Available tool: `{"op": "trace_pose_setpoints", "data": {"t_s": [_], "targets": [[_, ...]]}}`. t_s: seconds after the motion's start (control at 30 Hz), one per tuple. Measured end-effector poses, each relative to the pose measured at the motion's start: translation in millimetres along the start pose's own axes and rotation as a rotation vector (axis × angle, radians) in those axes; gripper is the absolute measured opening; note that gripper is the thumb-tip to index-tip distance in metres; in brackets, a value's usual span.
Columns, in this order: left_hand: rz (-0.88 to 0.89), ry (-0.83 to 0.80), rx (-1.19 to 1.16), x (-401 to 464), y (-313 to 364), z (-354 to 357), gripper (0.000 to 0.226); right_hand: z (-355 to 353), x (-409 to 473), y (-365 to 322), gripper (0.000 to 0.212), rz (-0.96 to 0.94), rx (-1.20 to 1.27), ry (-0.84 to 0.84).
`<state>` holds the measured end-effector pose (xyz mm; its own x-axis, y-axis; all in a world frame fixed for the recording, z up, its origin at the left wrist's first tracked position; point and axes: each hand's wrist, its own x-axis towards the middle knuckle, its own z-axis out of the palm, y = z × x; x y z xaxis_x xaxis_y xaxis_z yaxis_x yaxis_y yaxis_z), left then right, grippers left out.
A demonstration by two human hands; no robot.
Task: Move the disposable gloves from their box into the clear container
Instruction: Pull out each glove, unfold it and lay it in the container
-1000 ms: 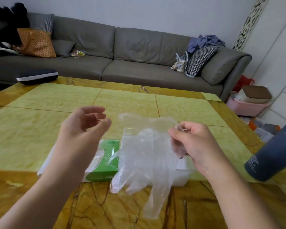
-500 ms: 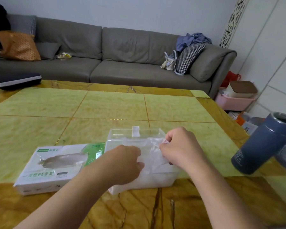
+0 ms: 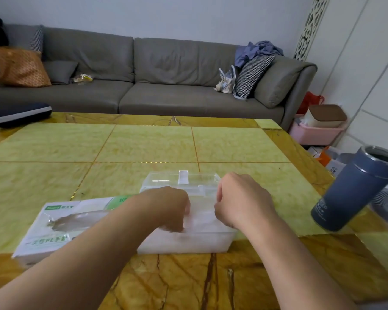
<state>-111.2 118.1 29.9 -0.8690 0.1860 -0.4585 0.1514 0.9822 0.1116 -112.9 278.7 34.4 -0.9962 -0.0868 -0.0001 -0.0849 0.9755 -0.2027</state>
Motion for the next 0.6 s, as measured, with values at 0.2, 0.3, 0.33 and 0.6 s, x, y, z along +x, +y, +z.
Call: {"op": "trace_pose_setpoints", "data": {"t_s": [0.2, 0.3, 0.33, 0.6], "targets": [[0.083, 0.196, -0.061, 10, -12, 11, 0.047, -4, -4, -4, 0.019, -0.025, -0.079, 0.002], [0.082, 0.205, -0.190, 12, -22, 17, 0.041, -5, -2, -3, 0.021, -0.020, -0.092, 0.035], [0.081, 0.180, -0.224, 11, -24, 17, 0.037, -6, -1, -2, 0.021, -0.013, -0.089, 0.054], [0.107, 0.024, -0.194, 14, -24, 16, 0.031, -12, -5, -16, 0.023, -0.106, 0.035, 0.216]]}}
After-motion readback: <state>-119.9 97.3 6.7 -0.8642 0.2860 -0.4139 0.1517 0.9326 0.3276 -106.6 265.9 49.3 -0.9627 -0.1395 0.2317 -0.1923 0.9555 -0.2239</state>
